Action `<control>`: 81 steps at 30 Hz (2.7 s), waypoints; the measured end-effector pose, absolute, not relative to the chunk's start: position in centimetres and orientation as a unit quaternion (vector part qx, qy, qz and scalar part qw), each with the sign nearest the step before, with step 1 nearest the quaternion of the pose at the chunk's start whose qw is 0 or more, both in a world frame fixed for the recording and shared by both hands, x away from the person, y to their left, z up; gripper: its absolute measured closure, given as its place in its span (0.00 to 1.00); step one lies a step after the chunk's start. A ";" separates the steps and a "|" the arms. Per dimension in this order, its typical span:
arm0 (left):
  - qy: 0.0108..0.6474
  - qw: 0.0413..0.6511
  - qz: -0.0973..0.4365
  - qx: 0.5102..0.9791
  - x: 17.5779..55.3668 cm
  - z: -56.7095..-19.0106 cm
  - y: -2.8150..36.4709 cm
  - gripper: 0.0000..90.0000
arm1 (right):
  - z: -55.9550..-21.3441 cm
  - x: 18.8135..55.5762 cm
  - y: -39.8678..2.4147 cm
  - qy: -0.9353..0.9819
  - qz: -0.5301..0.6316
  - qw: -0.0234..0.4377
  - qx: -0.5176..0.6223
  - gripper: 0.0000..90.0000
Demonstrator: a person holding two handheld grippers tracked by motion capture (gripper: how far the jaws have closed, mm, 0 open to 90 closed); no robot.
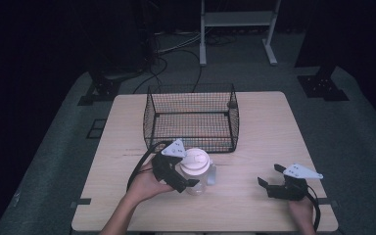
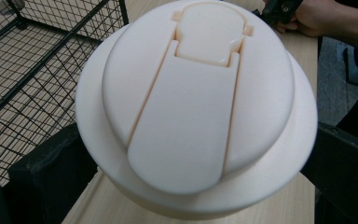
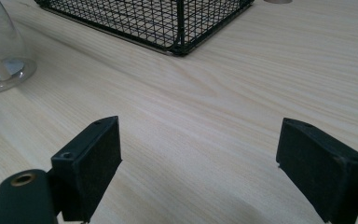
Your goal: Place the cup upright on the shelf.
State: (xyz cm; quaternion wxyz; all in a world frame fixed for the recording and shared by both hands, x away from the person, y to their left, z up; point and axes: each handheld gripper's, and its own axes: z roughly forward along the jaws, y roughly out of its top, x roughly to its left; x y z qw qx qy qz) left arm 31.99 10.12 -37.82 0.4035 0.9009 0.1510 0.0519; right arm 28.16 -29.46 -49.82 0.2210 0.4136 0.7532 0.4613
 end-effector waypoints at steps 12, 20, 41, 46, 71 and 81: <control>0.151 0.377 0.044 0.913 32.9 -37.5 8.8 0.00 | -49.8 28.2 -29.4 0.755 0.460 0.219 0.413 0.14; 0.149 0.359 0.040 0.920 33.2 -37.6 8.3 0.02 | -49.8 28.2 -29.4 0.755 0.460 0.220 0.412 0.14; 0.135 0.320 0.048 0.937 33.6 -35.2 7.2 0.06 | -49.8 28.2 -29.4 0.756 0.461 0.220 0.410 0.14; 0.132 0.329 0.055 0.933 34.1 -32.8 6.8 0.06 | -49.8 28.2 -29.4 0.755 0.461 0.219 0.411 0.14; 0.122 0.322 0.054 0.937 37.8 -24.9 5.0 0.06 | -49.8 28.3 -29.5 0.754 0.464 0.217 0.413 0.14; 0.135 0.326 0.050 0.934 39.9 -23.1 4.6 0.06 | -49.8 28.3 -29.5 0.753 0.465 0.216 0.413 0.14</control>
